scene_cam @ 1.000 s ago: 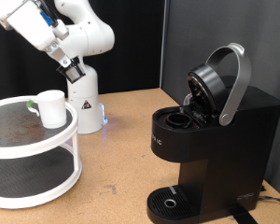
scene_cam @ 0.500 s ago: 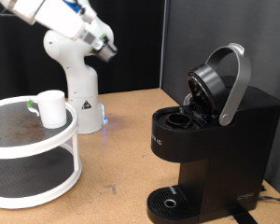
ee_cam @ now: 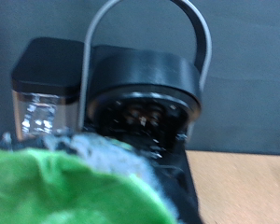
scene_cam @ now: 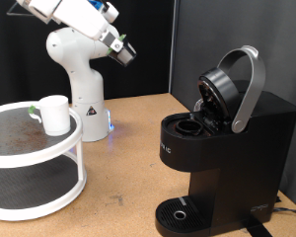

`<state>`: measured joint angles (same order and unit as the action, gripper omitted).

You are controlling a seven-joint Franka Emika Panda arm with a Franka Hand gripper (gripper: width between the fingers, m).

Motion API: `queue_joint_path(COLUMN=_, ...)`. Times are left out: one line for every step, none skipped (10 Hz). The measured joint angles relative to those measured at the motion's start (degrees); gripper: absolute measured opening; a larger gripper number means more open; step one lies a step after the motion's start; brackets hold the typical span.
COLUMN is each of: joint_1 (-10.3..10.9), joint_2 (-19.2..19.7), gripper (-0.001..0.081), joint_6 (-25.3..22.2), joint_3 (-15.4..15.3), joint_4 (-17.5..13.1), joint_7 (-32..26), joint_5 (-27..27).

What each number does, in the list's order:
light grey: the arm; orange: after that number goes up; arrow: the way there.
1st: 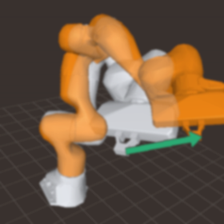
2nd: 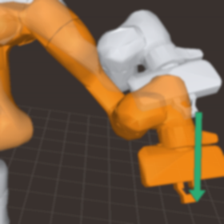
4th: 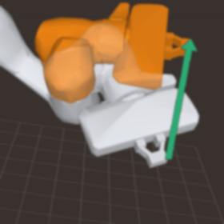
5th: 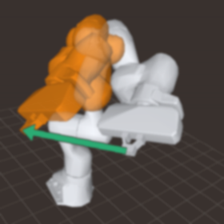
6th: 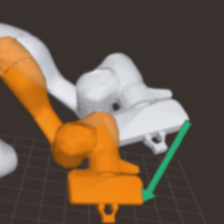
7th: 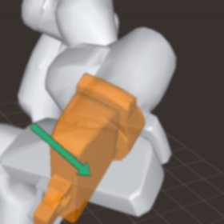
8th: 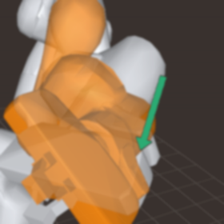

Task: Make a cup of coffee with the keurig machine

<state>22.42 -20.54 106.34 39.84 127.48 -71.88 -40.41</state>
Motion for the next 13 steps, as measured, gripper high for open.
queue_joint_path(joint_1=0.1, joint_2=0.0, gripper=0.0472, joint_6=1.6, joint_3=-1.0, joint_4=0.5, joint_7=0.6, joint_5=0.2)
queue_joint_path(joint_1=0.2, joint_2=0.1, gripper=0.0472, joint_6=3.6, joint_3=-2.6, joint_4=0.9, joint_7=1.3, joint_5=0.6)
queue_joint_path(joint_1=0.4, joint_2=0.2, gripper=0.0472, joint_6=5.1, joint_3=-4.4, joint_4=1.2, joint_7=2.0, joint_5=0.7)
queue_joint_path(joint_1=0.8, joint_2=0.3, gripper=0.0472, joint_6=5.3, joint_3=-6.0, joint_4=1.2, joint_7=2.9, joint_5=0.7)
queue_joint_path(joint_1=1.1, joint_2=0.4, gripper=0.0472, joint_6=5.3, joint_3=-7.4, joint_4=1.2, joint_7=4.0, joint_5=0.6)
queue_joint_path(joint_1=1.5, joint_2=0.5, gripper=0.0472, joint_6=5.3, joint_3=-8.5, joint_4=1.1, joint_7=5.0, joint_5=0.6)
queue_joint_path(joint_1=1.8, joint_2=0.6, gripper=0.0472, joint_6=5.6, joint_3=-9.6, joint_4=1.1, joint_7=5.9, joint_5=0.4)
queue_joint_path(joint_1=1.9, joint_2=0.7, gripper=0.0472, joint_6=6.7, joint_3=-10.5, joint_4=1.2, joint_7=6.3, joint_5=0.0)
queue_joint_path(joint_1=2.0, joint_2=0.7, gripper=0.0472, joint_6=8.2, joint_3=-11.2, joint_4=1.4, joint_7=6.4, joint_5=-0.8)
queue_joint_path(joint_1=2.0, joint_2=0.7, gripper=0.0472, joint_6=8.9, joint_3=-11.4, joint_4=1.5, joint_7=6.6, joint_5=-1.1)
queue_joint_path(joint_1=2.0, joint_2=0.7, gripper=0.0472, joint_6=8.9, joint_3=-11.4, joint_4=1.5, joint_7=6.7, joint_5=-1.1)
queue_joint_path(joint_1=2.0, joint_2=0.7, gripper=0.0472, joint_6=8.8, joint_3=-11.4, joint_4=1.5, joint_7=6.7, joint_5=-1.1)
queue_joint_path(joint_1=2.0, joint_2=0.8, gripper=0.0472, joint_6=7.8, joint_3=-11.4, joint_4=1.6, joint_7=6.3, joint_5=-1.1)
